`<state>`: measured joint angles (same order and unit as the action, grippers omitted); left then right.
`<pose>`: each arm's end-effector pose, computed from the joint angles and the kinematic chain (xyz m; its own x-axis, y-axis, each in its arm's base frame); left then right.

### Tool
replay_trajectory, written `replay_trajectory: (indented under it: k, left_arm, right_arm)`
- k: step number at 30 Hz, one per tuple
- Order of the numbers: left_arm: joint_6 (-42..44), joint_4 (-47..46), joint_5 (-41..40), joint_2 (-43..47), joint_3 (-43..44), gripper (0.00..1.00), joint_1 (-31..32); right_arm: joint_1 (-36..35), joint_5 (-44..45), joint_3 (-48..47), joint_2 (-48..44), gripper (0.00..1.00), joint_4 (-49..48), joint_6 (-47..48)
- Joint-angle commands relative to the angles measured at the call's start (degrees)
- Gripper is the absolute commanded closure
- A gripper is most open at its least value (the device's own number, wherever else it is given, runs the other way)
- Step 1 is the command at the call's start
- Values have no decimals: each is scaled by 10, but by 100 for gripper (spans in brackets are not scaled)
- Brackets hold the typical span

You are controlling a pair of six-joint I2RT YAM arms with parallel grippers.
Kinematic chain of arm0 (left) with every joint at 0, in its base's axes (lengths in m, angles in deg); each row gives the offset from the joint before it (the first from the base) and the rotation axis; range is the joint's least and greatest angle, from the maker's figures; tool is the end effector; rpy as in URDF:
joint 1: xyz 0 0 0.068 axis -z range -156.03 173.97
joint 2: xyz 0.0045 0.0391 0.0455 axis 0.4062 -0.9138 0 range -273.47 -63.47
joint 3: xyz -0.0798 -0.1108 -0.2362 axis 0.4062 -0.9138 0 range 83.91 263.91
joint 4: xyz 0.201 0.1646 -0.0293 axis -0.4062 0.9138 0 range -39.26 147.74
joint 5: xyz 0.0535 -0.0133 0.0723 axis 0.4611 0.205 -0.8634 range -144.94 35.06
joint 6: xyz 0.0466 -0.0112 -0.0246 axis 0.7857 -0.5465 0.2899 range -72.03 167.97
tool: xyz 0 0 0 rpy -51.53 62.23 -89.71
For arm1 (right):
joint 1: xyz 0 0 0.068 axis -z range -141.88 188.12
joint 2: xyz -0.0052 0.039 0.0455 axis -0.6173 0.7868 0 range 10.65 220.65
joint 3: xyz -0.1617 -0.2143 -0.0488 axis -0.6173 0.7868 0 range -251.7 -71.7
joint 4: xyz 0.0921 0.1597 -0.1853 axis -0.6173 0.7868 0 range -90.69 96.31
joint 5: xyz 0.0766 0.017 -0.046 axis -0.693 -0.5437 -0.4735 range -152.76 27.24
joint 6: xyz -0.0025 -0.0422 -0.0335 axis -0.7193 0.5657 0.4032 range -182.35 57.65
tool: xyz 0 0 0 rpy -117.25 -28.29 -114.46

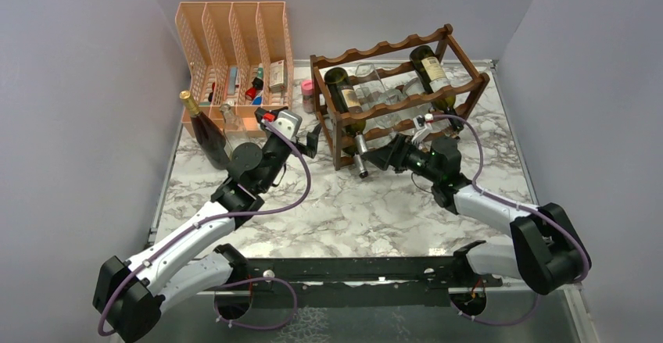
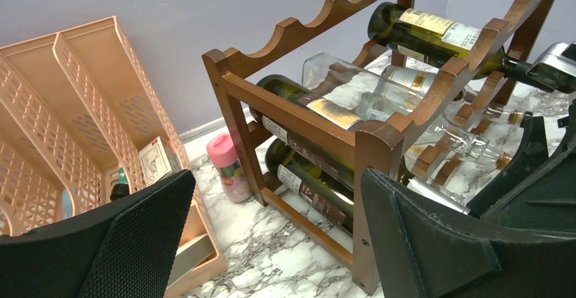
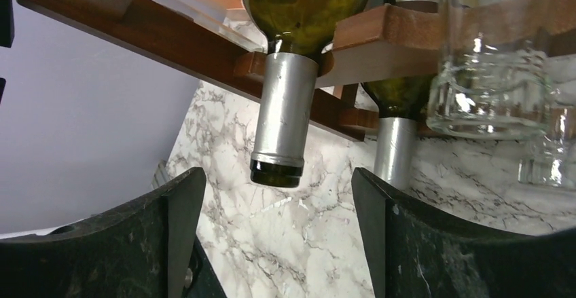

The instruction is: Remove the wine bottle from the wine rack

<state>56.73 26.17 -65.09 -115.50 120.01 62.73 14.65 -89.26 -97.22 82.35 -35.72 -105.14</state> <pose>0.1734 -0.1313 0.3286 0.1890 0.0405 -0.9811 0.4569 0.8808 0.1244 0.2265 0.1156 0.2085 -0.6450 0.3827 -0.6614 -0.4357 0.5268 0.7298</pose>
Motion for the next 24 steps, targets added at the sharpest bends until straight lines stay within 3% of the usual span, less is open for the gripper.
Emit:
replay_trajectory:
  k: [1, 24]
  left_arm:
    - [7, -21, -9, -1, 2, 2, 5]
    - [18, -21, -19, -5, 2, 2, 12]
  right_arm:
    - [-16, 24, -8, 22, 20, -75, 13]
    - [-64, 97, -49, 121, 42, -153, -1]
